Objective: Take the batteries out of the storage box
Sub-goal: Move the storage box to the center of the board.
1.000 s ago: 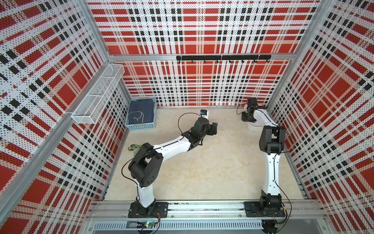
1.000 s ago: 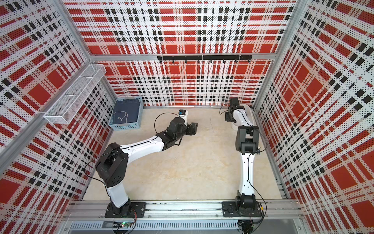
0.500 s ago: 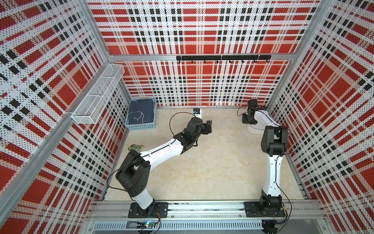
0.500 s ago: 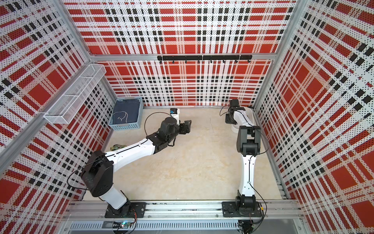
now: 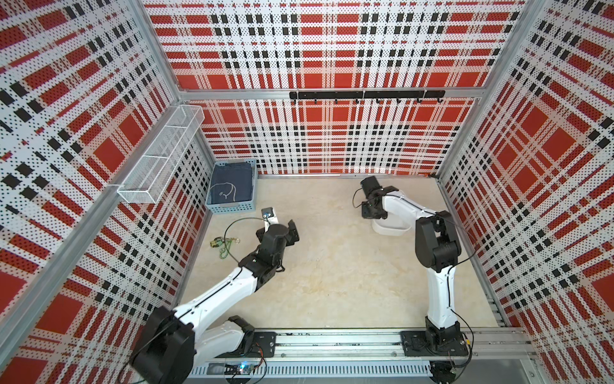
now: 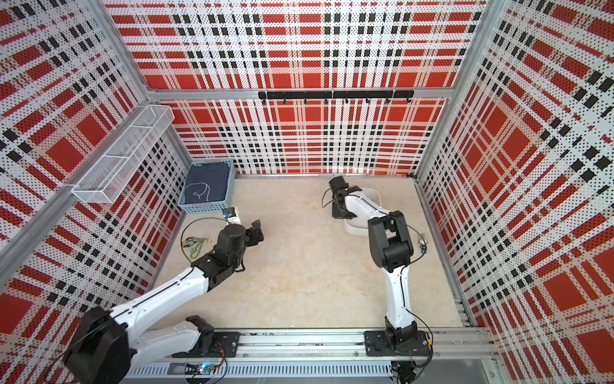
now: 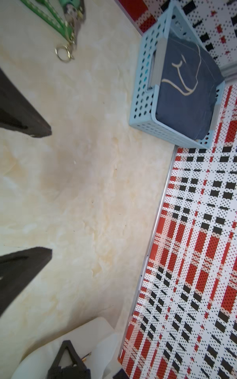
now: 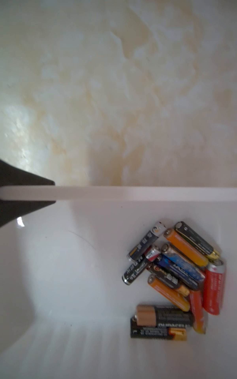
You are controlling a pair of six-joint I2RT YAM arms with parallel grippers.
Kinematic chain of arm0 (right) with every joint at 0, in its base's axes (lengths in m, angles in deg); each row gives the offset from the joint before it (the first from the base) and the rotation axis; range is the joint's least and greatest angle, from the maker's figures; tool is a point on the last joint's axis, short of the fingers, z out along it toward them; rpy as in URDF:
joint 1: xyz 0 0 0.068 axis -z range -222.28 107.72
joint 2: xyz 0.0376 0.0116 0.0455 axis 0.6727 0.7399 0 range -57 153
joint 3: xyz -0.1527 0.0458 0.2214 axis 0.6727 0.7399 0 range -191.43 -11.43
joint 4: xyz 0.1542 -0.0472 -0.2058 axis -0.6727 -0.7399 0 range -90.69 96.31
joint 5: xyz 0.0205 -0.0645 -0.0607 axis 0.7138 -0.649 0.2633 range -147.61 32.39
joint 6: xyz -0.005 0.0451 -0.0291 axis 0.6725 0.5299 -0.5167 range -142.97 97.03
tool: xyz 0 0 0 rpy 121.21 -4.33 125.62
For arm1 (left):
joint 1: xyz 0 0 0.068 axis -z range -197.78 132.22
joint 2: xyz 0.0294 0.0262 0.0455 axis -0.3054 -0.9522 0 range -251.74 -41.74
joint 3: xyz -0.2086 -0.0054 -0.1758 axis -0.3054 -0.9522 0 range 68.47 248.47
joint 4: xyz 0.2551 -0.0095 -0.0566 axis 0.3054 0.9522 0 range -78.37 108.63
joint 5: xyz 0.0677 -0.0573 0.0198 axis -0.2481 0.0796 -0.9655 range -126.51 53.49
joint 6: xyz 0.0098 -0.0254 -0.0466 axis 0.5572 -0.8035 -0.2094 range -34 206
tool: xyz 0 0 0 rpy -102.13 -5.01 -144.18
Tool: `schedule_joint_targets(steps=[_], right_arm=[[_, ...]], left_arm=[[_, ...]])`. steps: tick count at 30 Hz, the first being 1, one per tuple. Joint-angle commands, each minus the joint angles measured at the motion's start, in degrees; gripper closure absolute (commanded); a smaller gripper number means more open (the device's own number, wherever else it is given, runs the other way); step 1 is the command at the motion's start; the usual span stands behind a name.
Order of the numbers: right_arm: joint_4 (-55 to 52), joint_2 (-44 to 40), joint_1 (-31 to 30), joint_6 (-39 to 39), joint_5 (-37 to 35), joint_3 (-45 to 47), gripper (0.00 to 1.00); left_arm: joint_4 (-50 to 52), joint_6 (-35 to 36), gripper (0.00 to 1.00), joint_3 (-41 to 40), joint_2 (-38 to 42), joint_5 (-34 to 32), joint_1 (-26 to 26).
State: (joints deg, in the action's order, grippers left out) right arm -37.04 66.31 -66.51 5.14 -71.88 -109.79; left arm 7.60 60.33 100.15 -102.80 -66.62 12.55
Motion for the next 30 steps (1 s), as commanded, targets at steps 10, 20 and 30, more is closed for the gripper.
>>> schedule_joint_targets(steps=[10,20,30], right_arm=[[-4.04,4.39,-20.63,17.48,-1.74,-5.78,1.00],[-5.08,8.51,-22.18,18.03,-1.01,-10.54,0.83],[-5.97,6.04,-22.13,13.69,1.31,-12.93,0.60]], left_arm=[[-4.96,-4.96,0.07,-16.93,12.90,2.83,-4.60],[-6.22,-3.95,0.06,-17.20,8.70,4.79,-6.32],[-6.64,-4.73,0.07,-17.22,8.41,4.95,-6.29]])
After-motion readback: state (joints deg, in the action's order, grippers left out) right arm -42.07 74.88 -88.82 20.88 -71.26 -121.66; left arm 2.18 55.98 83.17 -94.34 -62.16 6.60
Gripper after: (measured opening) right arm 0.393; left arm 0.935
